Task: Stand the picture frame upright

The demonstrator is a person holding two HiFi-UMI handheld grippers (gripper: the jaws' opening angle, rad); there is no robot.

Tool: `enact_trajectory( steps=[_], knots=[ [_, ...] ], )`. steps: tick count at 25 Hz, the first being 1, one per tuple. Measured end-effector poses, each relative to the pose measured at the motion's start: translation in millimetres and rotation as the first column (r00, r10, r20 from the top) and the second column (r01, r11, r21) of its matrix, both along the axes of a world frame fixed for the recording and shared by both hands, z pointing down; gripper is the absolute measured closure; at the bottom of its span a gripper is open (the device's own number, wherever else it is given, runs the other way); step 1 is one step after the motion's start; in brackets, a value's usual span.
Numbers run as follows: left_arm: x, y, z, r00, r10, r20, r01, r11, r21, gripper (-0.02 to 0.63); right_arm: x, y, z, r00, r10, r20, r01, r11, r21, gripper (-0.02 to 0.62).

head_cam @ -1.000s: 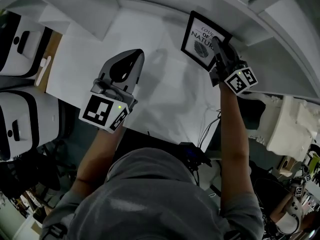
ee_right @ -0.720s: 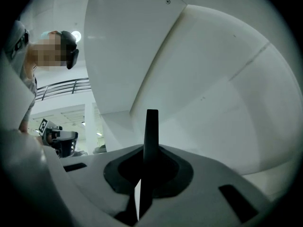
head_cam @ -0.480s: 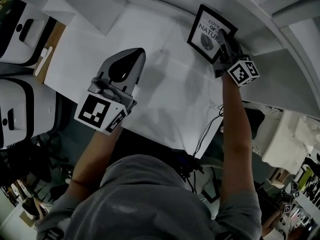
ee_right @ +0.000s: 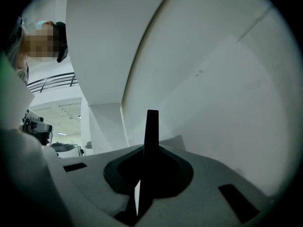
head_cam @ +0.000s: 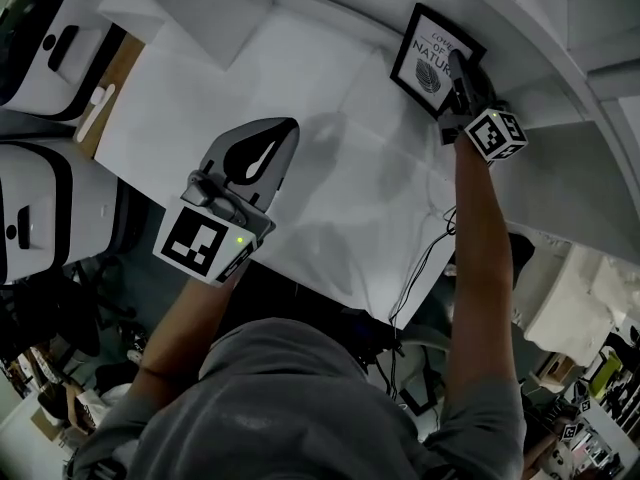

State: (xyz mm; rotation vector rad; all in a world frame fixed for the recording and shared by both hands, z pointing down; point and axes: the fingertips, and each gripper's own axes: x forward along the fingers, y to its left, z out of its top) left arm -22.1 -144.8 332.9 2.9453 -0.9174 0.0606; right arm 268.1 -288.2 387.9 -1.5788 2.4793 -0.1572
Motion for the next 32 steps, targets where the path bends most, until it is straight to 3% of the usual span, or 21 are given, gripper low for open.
enact_trajectory(
  steps=[16, 32],
  knots=[
    [22, 0, 1, 0.999, 0.038, 0.002, -0.038, 0.999, -0.006, 0.600, 9, -8, -7, 0.976, 0.014, -0.219, -0.014, 1.000, 0.005, 0.555],
    [23, -1, 0, 0.999, 0.042, -0.001, -0.042, 0.999, -0.006, 0.600, 46, -3, 5, 0.935, 0.108, -0.337, -0.137, 0.988, -0.066, 0.460]
  ],
)
